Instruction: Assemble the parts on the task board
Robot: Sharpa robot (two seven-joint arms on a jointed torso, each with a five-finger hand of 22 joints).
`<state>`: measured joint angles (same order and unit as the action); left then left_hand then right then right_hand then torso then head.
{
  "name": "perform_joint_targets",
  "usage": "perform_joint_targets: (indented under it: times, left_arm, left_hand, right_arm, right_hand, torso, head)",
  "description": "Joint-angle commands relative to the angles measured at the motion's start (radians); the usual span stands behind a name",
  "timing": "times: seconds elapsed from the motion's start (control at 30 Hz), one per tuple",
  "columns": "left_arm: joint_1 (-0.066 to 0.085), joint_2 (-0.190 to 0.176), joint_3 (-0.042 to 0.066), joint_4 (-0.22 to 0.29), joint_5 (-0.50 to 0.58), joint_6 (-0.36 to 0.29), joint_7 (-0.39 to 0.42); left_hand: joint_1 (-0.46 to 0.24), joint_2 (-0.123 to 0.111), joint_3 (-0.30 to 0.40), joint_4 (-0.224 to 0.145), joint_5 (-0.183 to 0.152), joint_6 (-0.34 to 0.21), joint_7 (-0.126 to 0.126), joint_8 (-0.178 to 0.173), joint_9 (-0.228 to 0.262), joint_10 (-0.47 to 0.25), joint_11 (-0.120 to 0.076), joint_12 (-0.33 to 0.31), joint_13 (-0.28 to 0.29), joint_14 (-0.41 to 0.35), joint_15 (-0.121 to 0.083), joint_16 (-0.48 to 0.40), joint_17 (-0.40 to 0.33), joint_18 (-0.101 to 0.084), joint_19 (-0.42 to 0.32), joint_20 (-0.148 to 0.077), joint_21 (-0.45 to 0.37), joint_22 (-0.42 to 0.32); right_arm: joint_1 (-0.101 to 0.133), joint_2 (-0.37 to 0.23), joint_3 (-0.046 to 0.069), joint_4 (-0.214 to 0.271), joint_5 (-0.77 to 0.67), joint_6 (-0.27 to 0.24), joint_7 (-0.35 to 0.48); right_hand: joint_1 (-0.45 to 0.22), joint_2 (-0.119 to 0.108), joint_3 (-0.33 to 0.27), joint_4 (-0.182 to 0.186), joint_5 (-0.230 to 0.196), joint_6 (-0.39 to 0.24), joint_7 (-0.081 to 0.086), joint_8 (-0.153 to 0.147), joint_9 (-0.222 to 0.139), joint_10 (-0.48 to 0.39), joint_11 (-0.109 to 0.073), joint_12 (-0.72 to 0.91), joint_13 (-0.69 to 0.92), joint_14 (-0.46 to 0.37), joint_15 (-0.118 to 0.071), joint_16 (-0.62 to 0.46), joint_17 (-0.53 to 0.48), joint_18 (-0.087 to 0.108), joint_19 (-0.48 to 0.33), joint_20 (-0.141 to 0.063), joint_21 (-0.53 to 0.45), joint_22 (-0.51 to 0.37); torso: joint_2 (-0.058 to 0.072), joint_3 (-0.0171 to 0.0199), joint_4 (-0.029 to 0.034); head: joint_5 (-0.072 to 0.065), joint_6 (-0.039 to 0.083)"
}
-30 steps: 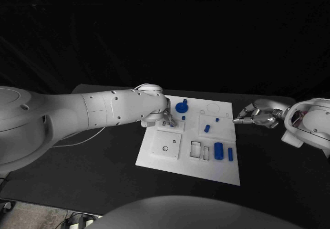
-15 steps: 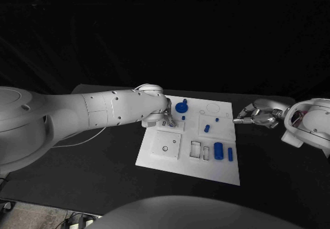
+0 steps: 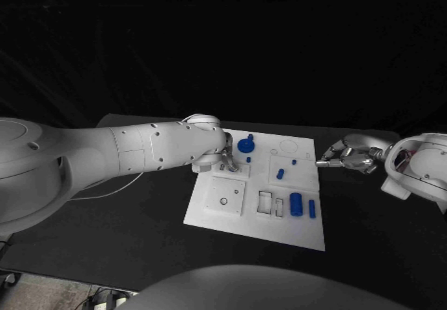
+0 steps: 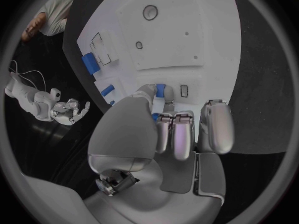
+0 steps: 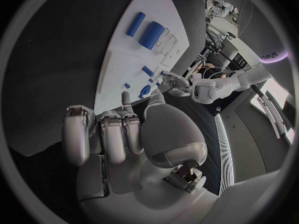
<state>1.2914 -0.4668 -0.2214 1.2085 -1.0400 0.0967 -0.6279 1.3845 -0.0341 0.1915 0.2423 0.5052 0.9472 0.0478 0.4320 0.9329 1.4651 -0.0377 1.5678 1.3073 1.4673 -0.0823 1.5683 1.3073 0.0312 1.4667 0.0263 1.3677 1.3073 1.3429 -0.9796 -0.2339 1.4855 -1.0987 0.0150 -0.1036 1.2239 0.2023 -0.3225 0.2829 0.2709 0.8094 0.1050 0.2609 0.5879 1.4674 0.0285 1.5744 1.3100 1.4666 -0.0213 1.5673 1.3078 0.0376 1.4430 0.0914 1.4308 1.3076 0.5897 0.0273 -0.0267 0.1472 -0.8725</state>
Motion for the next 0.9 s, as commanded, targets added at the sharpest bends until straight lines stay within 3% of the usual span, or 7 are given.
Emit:
perform_joint_targets:
  times: [0.03, 0.23, 0.33, 0.47, 0.7, 0.9]
  left_arm:
    - [0.001, -0.004, 0.004, 0.015, -0.003, -0.012, 0.025]
    - [0.027, -0.015, 0.015, 0.031, 0.029, 0.036, -0.006]
    - [0.046, -0.01, 0.018, 0.022, 0.05, 0.105, -0.049]
    - [0.071, 0.011, 0.02, -0.016, 0.135, 0.234, -0.128]
    - [0.099, 0.059, 0.021, -0.088, 0.21, 0.378, -0.197]
    - [0.107, 0.119, 0.022, -0.166, 0.192, 0.483, -0.227]
  left_hand:
    - [0.016, 0.002, 0.089, -0.076, 0.002, 0.034, -0.021, 0.009, 0.005, 0.106, -0.008, 0.003, 0.263, 0.103, -0.009, 0.002, 0.263, 0.008, 0.045, -0.006, 0.006, 0.212]
    - [0.015, -0.002, 0.109, -0.079, -0.007, 0.041, -0.022, 0.011, 0.005, 0.106, -0.009, 0.003, 0.263, 0.103, -0.01, 0.002, 0.263, 0.007, 0.047, -0.007, 0.009, 0.212]
    - [0.011, -0.003, 0.126, -0.081, -0.026, 0.042, -0.022, 0.009, 0.005, 0.106, -0.008, 0.003, 0.263, 0.103, -0.01, 0.002, 0.263, 0.008, 0.046, -0.007, 0.006, 0.212]
    - [0.002, 0.003, 0.157, -0.08, -0.091, 0.036, -0.018, 0.003, 0.004, 0.106, -0.005, 0.003, 0.263, 0.103, -0.006, 0.002, 0.263, 0.009, 0.042, -0.005, -0.003, 0.21]
    - [0.002, 0.007, 0.174, -0.084, -0.106, 0.029, -0.016, 0.002, 0.007, 0.106, -0.002, 0.003, 0.263, 0.103, -0.004, 0.002, 0.263, 0.009, 0.041, -0.003, -0.004, 0.21]
    - [-0.004, 0.009, 0.2, -0.097, -0.15, 0.028, -0.013, 0.0, 0.01, 0.106, 0.001, 0.003, 0.263, 0.103, -0.002, 0.002, 0.263, 0.01, 0.04, 0.0, -0.005, 0.209]
  right_arm:
    - [-0.001, 0.001, 0.0, 0.0, -0.003, 0.014, -0.003]
    - [-0.001, 0.003, 0.0, -0.003, -0.003, 0.015, -0.003]
    - [-0.001, 0.003, 0.0, -0.003, -0.003, 0.013, -0.001]
    - [-0.001, 0.0, 0.0, 0.003, -0.003, 0.004, 0.008]
    - [0.0, -0.005, 0.0, 0.019, -0.003, -0.005, 0.02]
    - [0.0, -0.002, 0.0, 0.02, 0.0, -0.005, 0.022]
  right_hand:
    - [0.011, 0.003, -0.004, -0.002, 0.004, 0.006, -0.001, -0.003, -0.002, 0.103, -0.007, -0.004, 0.261, 0.104, -0.004, 0.003, 0.263, 0.006, -0.006, -0.002, -0.004, 0.205]
    - [0.011, 0.003, -0.004, -0.002, 0.004, 0.006, -0.001, -0.003, -0.002, 0.103, -0.007, -0.004, 0.261, 0.104, -0.004, 0.003, 0.263, 0.007, -0.009, -0.002, -0.006, 0.203]
    - [0.011, 0.004, -0.004, -0.002, 0.004, 0.006, -0.001, -0.003, -0.002, 0.103, -0.007, -0.004, 0.261, 0.104, -0.004, 0.003, 0.263, 0.007, -0.009, -0.002, -0.007, 0.203]
    - [0.011, 0.004, -0.004, -0.002, 0.004, 0.006, -0.001, -0.003, -0.002, 0.103, -0.007, -0.004, 0.261, 0.104, -0.004, 0.003, 0.263, 0.007, -0.009, -0.002, -0.007, 0.203]
    - [0.011, 0.004, -0.004, -0.001, 0.005, 0.006, 0.0, -0.003, -0.002, 0.103, -0.007, -0.004, 0.261, 0.104, -0.004, 0.003, 0.263, 0.007, -0.009, -0.002, -0.007, 0.203]
    - [0.011, 0.004, -0.004, -0.001, 0.005, 0.006, 0.0, -0.003, -0.002, 0.103, -0.007, -0.004, 0.261, 0.104, -0.004, 0.003, 0.263, 0.007, -0.009, -0.002, -0.007, 0.203]
  torso:
    - [0.0, -0.0001, 0.0]
    - [-0.001, 0.0004, -0.0003]
    - [-0.001, 0.0005, -0.0008]
    - [0.0, 0.0006, -0.0014]
    - [0.002, -0.0003, -0.0008]
    - [0.002, 0.0001, -0.0007]
  head:
    - [-0.003, 0.0]
    - [-0.001, 0.0]
    - [-0.002, 0.0]
    - [0.002, 0.0]
    - [-0.006, 0.0]
    - [-0.003, 0.0]
